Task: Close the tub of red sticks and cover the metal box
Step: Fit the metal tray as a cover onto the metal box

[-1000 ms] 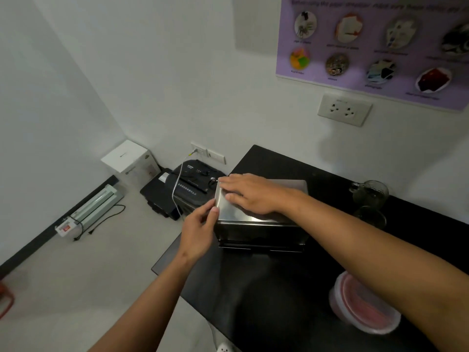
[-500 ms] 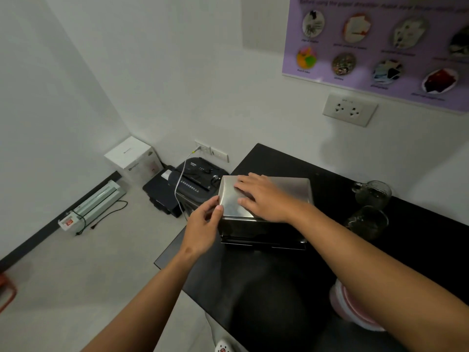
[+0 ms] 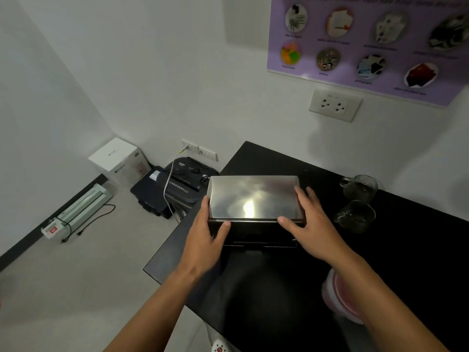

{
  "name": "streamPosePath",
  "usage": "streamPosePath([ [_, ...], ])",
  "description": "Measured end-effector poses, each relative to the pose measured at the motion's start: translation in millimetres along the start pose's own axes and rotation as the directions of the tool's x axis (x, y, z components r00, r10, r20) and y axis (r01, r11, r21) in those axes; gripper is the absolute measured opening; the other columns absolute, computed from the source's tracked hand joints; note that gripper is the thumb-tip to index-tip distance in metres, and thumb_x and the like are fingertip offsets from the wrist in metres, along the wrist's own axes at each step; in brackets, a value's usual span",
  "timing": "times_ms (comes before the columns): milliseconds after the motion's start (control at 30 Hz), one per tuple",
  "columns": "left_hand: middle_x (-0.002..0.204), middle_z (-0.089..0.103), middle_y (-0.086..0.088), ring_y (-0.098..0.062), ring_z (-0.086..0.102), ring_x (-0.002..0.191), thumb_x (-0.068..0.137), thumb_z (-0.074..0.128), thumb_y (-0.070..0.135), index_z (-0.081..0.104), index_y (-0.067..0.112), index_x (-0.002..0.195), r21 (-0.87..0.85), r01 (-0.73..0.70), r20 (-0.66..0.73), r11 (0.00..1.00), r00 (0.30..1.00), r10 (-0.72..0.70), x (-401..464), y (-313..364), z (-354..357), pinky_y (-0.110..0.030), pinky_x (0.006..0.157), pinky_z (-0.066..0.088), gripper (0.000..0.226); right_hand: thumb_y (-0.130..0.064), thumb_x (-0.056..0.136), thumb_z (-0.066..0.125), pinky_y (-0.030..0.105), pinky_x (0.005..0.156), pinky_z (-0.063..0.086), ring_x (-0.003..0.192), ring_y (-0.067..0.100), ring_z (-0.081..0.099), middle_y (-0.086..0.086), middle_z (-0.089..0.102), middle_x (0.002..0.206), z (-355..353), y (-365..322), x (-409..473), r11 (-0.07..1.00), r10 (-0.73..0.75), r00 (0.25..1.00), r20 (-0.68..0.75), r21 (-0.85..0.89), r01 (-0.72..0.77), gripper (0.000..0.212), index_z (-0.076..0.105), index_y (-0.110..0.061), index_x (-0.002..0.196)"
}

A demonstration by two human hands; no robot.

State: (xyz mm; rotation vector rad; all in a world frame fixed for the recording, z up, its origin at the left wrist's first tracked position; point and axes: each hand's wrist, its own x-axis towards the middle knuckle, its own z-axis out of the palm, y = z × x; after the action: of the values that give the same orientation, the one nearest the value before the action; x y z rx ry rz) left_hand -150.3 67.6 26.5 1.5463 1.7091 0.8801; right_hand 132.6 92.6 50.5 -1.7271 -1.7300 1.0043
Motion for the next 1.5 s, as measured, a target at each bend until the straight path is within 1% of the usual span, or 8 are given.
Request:
streamPosePath([
  [200, 0.117, 0.046, 0.068, 0.036, 0.049, 0.111, 0.103, 0.062, 0.046, 0.021, 0.071, 0.149, -0.096, 0.003, -0.048, 0.995, 0.999, -0.008, 7.2, 2.1, 4.5, 0.010, 0.085, 0.038, 0.066, -0.059, 0.090, 0.069, 0.037, 0.117, 0.036, 0.146, 0.019, 0.043, -0.006, 0.041, 0.163, 15.4, 4.6, -3.1, 0.956, 0.179, 0.983, 0.029, 0.232, -0.181, 0.103, 0.002, -0.037, 0.165],
  [367, 0.124, 0.051, 0.062, 0.008, 0.063, 0.125, 0.101, 0.066, 0.045, 0.028, 0.058, 0.158, -0.165, 0.005, -0.052, 0.986, 0.999, -0.014, 21.6, -1.9, 1.9, -0.004, 0.098, 0.044, 0.070, -0.050, 0.089, 0.075, 0.044, 0.116, 0.043, 0.136, 0.018, 0.053, -0.007, 0.054, 0.152, 18.9, 1.0, 5.9, 0.943, 0.186, 0.982, -0.023, 0.287, -0.172, 0.098, 0.015, -0.036, 0.164],
  [500, 0.119, 0.050, 0.065, 0.032, 0.052, 0.115, 0.095, 0.066, 0.050, 0.032, 0.082, 0.137, -0.174, -0.018, -0.022, 0.985, 1.000, 0.014, 49.6, 3.8, -1.9, 0.008, 0.090, 0.038, 0.063, -0.044, 0.089, 0.077, 0.047, 0.113, 0.046, 0.132, 0.020, 0.058, -0.005, 0.057, 0.148, 23.1, -3.0, 15.4, 0.940, 0.192, 0.977, -0.093, 0.304, -0.156, 0.091, 0.023, -0.033, 0.162],
  [567, 0.119, 0.055, 0.061, 0.035, 0.051, 0.114, 0.098, 0.069, 0.042, 0.037, 0.067, 0.149, -0.172, -0.024, 0.009, 0.985, 1.000, 0.026, 68.6, 3.3, -1.9, 0.008, 0.092, 0.037, 0.064, -0.045, 0.089, 0.076, 0.047, 0.113, 0.047, 0.133, 0.023, 0.058, -0.002, 0.057, 0.149, 24.4, -4.5, 24.6, 0.935, 0.216, 0.969, -0.122, 0.313, -0.169, 0.092, 0.022, -0.031, 0.163],
  [800, 0.151, 0.062, 0.003, -0.016, 0.061, 0.136, 0.098, 0.073, 0.037, 0.037, 0.026, 0.164, -0.120, -0.023, 0.128, 0.992, 0.991, 0.039, 150.6, 18.0, -1.5, -0.043, 0.119, 0.046, 0.076, -0.052, 0.087, 0.073, 0.048, 0.114, 0.045, 0.139, 0.025, 0.053, -0.001, 0.050, 0.156, 24.8, -10.3, 69.2, 0.897, 0.306, 0.929, -0.209, 0.389, -0.208, 0.094, 0.021, -0.029, 0.162],
  [1000, 0.127, 0.071, 0.005, -0.009, 0.068, 0.112, 0.098, 0.075, 0.022, 0.052, 0.023, 0.154, -0.156, -0.045, 0.157, 0.987, 0.985, 0.069, 205.6, 37.7, 7.1, -0.026, 0.107, 0.049, 0.060, -0.050, 0.088, 0.071, 0.041, 0.115, 0.043, 0.141, 0.025, 0.051, 0.001, 0.047, 0.159, 17.3, -15.6, 113.1, 0.888, 0.335, 0.904, -0.265, 0.410, -0.209, 0.096, 0.019, -0.024, 0.164],
  [1167, 0.106, 0.075, 0.006, 0.005, 0.065, 0.076, 0.095, 0.075, 0.018, 0.063, 0.024, 0.134, -0.134, -0.135, 0.174, 0.982, 0.972, 0.157, 239.9, 48.0, 11.3, -0.015, 0.079, 0.052, 0.041, -0.040, 0.089, 0.074, 0.018, 0.090, 0.041, 0.122, 0.014, 0.061, -0.006, 0.060, 0.139, 9.5, -18.5, 135.8, 0.906, 0.296, 0.887, -0.354, 0.398, -0.144, 0.085, 0.031, -0.020, 0.159],
  [1500, 0.102, 0.071, 0.024, 0.017, 0.069, 0.073, 0.096, 0.073, 0.016, 0.057, 0.034, 0.135, -0.168, -0.160, 0.198, 0.973, 0.961, 0.192, 274.2, 54.4, 19.0, 0.000, 0.065, 0.049, 0.046, -0.045, 0.093, 0.071, 0.040, 0.121, 0.034, 0.149, 0.030, 0.040, 0.011, 0.037, 0.165, 3.8, -20.6, 164.6, 0.903, 0.339, 0.871, -0.356, 0.382, -0.196, 0.102, 0.008, -0.013, 0.166],
])
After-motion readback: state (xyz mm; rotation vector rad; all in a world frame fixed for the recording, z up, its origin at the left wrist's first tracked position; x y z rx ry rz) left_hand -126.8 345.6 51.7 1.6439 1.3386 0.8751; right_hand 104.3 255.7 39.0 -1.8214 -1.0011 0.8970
